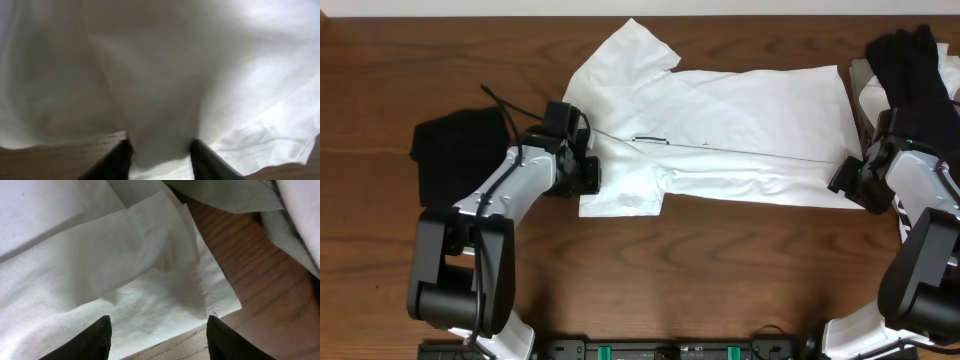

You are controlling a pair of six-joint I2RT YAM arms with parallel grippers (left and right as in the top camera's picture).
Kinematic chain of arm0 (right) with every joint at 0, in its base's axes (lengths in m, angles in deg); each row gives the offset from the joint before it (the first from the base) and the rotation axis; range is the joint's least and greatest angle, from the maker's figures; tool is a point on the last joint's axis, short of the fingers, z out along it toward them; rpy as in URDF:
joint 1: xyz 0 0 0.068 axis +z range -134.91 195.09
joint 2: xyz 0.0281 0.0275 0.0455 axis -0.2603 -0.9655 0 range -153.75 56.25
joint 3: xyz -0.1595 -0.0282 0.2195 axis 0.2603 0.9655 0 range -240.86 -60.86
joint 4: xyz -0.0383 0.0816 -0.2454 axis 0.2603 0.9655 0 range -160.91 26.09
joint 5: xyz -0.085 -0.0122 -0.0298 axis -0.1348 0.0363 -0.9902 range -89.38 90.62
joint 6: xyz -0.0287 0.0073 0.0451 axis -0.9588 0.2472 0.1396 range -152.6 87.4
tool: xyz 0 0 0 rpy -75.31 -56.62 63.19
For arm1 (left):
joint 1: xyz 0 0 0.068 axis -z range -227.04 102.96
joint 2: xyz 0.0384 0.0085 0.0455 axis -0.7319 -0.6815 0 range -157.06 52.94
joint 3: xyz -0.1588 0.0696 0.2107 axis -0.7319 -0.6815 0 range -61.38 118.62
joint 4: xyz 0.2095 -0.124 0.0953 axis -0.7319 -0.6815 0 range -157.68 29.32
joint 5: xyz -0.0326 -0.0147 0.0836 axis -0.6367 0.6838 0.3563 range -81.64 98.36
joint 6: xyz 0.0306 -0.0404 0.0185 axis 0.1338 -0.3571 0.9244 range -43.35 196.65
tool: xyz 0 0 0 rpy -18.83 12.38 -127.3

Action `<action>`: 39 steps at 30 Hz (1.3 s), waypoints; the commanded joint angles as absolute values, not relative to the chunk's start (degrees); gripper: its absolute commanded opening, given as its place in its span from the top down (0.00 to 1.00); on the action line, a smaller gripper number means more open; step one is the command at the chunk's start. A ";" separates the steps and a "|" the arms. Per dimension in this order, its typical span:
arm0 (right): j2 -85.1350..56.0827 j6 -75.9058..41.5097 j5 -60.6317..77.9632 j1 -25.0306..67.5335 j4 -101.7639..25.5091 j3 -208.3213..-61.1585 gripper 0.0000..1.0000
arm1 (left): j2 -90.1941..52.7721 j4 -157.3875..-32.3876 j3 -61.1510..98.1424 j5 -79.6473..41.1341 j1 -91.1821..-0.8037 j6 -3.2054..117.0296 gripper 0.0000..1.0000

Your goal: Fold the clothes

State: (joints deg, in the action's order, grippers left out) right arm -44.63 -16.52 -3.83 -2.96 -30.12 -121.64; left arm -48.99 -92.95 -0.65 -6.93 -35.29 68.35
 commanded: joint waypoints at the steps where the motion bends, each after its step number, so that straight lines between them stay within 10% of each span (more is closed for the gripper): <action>1: -45.14 -16.87 -3.61 -2.47 -30.20 -121.44 0.41 | -49.80 -92.76 -1.04 -8.33 -35.21 68.64 0.94; 31: -45.14 -17.00 -3.65 -2.52 -30.20 -121.44 0.41 | -43.09 -75.45 2.45 -4.13 -35.23 68.42 0.92; 36: -45.14 -17.00 -3.65 -2.52 -30.20 -121.44 0.40 | -45.56 -75.27 2.45 -3.96 -35.23 68.40 0.47; 39: -45.14 -17.00 -3.67 -2.52 -30.23 -121.44 0.38 | -45.61 -75.99 2.45 -3.96 -35.67 68.40 0.40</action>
